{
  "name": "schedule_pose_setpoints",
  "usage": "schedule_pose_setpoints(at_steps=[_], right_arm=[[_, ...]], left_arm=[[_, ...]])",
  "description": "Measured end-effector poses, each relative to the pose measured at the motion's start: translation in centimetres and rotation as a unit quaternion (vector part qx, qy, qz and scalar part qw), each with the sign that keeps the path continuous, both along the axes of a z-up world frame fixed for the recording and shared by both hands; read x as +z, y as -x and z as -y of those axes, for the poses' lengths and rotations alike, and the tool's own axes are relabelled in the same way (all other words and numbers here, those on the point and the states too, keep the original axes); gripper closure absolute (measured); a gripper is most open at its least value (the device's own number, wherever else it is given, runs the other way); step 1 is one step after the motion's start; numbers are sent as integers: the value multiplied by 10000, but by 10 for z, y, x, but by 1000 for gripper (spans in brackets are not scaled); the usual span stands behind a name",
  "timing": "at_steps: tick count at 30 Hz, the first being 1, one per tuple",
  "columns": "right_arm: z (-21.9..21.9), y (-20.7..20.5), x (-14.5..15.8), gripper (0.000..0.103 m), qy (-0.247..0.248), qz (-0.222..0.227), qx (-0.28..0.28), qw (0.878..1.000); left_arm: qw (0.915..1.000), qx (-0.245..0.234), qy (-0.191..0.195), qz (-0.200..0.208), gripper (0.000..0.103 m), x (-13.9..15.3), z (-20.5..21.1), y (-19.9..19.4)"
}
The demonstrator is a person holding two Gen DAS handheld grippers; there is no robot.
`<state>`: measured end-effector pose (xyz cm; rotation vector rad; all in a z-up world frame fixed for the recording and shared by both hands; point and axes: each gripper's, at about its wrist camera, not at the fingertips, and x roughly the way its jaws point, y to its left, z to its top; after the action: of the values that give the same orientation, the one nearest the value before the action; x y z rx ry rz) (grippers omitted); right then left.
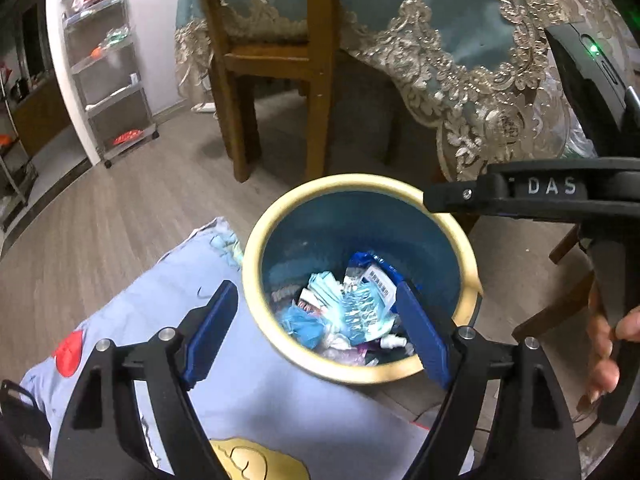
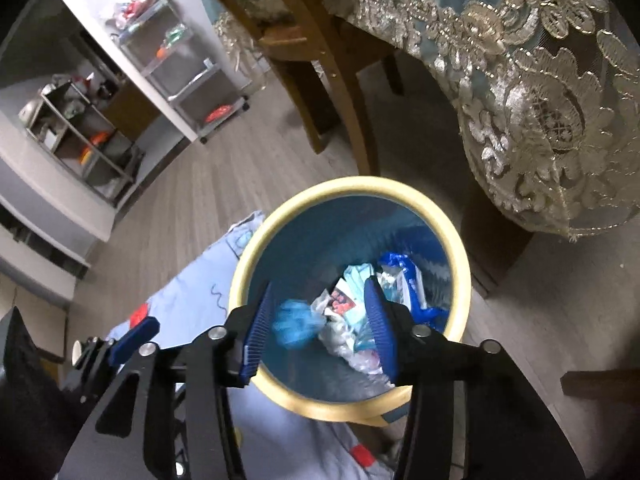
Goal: Collect trash
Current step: 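Open both tools over the bin, dropping the paper and blister pack, then move both tools back over the cushion toward the tissue and medicine box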
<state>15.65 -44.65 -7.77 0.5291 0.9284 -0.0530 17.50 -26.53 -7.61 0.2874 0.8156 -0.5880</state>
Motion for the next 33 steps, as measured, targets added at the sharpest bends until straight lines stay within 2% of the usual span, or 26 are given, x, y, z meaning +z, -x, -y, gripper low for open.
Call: schedule_pose_setpoints(at_steps=[6, 17, 27, 29, 31, 33], right_arm=[[-14, -4, 9, 43, 186, 63, 196, 9996], [-43, -4, 27, 28, 1046, 216, 567, 9927], [-79, 14, 49, 23, 1440, 404, 869, 9849], [-92, 17, 54, 20, 1590, 478, 991, 9811], [-107, 22, 60, 12, 1708, 573, 1101, 9775], [-121, 28, 65, 10, 1818, 695, 1201, 9735]], left_arm=[[10000, 22, -51, -19, 23, 1, -14, 12], [9996, 266, -33, 89, 23, 27, -56, 35], [9965, 829, -3, 132, 22, 47, -129, 57], [9953, 954, -14, 151, 22, 51, -149, 63], [9944, 1044, -54, 179, 21, 53, -168, 70], [9931, 1156, -102, 189, 20, 55, -186, 76]])
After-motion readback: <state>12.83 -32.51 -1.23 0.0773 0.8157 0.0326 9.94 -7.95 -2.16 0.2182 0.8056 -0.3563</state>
